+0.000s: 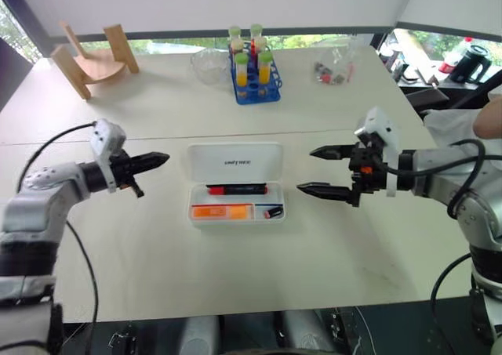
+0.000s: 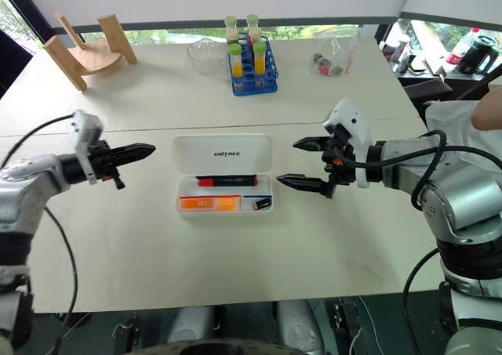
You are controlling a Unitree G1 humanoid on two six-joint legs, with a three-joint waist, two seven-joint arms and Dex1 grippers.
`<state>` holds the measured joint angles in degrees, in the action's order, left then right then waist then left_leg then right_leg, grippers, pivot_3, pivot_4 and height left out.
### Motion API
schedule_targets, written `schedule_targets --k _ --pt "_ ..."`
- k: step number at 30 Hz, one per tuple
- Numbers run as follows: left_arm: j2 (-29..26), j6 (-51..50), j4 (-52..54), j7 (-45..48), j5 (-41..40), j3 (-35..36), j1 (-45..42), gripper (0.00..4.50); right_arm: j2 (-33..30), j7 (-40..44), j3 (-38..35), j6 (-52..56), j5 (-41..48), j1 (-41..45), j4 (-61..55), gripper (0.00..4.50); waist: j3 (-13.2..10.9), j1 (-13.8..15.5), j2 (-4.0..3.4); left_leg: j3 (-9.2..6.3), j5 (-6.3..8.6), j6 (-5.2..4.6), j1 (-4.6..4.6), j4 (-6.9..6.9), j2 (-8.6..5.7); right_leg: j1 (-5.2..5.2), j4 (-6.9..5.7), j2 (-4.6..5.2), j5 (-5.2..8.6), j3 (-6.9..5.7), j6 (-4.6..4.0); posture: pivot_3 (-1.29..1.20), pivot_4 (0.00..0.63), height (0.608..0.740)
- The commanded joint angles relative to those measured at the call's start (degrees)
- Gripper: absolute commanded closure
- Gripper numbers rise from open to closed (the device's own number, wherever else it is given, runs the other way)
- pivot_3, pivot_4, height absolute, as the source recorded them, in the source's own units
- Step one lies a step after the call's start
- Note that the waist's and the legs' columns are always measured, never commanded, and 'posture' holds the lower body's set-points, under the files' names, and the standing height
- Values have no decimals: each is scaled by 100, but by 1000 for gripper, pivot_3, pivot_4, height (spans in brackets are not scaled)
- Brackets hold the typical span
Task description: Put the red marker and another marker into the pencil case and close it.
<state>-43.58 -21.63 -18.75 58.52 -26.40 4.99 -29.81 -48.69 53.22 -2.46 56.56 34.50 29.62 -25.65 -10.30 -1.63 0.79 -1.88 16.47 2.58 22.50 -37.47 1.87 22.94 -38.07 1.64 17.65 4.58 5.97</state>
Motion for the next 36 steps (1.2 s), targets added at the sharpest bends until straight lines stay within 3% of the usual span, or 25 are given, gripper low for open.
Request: schedule_targets --k 1,6,9,15,21,26,29,32,36 --pt "390 806 -1239 95 512 -200 -787 4474 -66 -89 -129 -61 86 48 -180 0 0 34 1 0 0 0 0 -3 0 -1 -1 0 0 0 0 0 150 740" --pt "1037 942 -2183 861 419 -236 -1638 4474 -163 -189 -207 -41 110 -73 -281 0 0 75 0 -4 1 -2 32 -25 0 22 -8 -1 0 -2 0 0 150 740" --pt "1047 361 -1819 1588 137 -248 -1674 4474 -239 -240 -290 -19 148 -142 -330 0 0 43 0 -8 5 -9 82 -56 1 60 -17 -1 -2 -7 3 0 150 740" --pt "721 -380 -650 2499 145 -744 -1157 4474 -316 -354 -413 44 245 -268 -439 0 1 50 -2 -14 5 -9 80 -59 3 59 -27 -2 -2 -8 3 0 150 740" --pt "853 -166 72 2366 779 -1542 -538 4474 -662 -371 -810 244 425 -883 -739 0 1 114 -1 -18 4 -8 80 -67 0 47 -23 4 -2 -12 3 0 150 740" --pt "877 731 -346 1708 1878 -2200 -36 4474 -801 -472 -1147 404 599 -1534 -1090 0 24 106 -26 -19 5 -9 52 -70 -1 13 -22 4 -3 -13 5 0 150 740" --pt "767 612 -83 1735 1630 -1925 101 4474 -851 -491 -1163 368 613 -1697 -1178 0 34 60 -38 -13 11 -19 -50 -58 0 -84 -9 1 0 -7 4 0 150 740" --pt "627 -225 680 1624 816 -1200 188 4474 -856 -516 -1142 338 633 -1667 -1128 0 31 -25 -35 -3 11 -19 -111 -45 7 -128 -5 -10 12 7 -14 0 150 740" --pt "198 -1410 2040 1286 -227 -142 544 4474 -886 -480 -1084 249 616 -1628 -998 0 19 -93 -19 -8 11 -19 -91 -43 16 -109 -9 -16 2 5 5 0 150 740"
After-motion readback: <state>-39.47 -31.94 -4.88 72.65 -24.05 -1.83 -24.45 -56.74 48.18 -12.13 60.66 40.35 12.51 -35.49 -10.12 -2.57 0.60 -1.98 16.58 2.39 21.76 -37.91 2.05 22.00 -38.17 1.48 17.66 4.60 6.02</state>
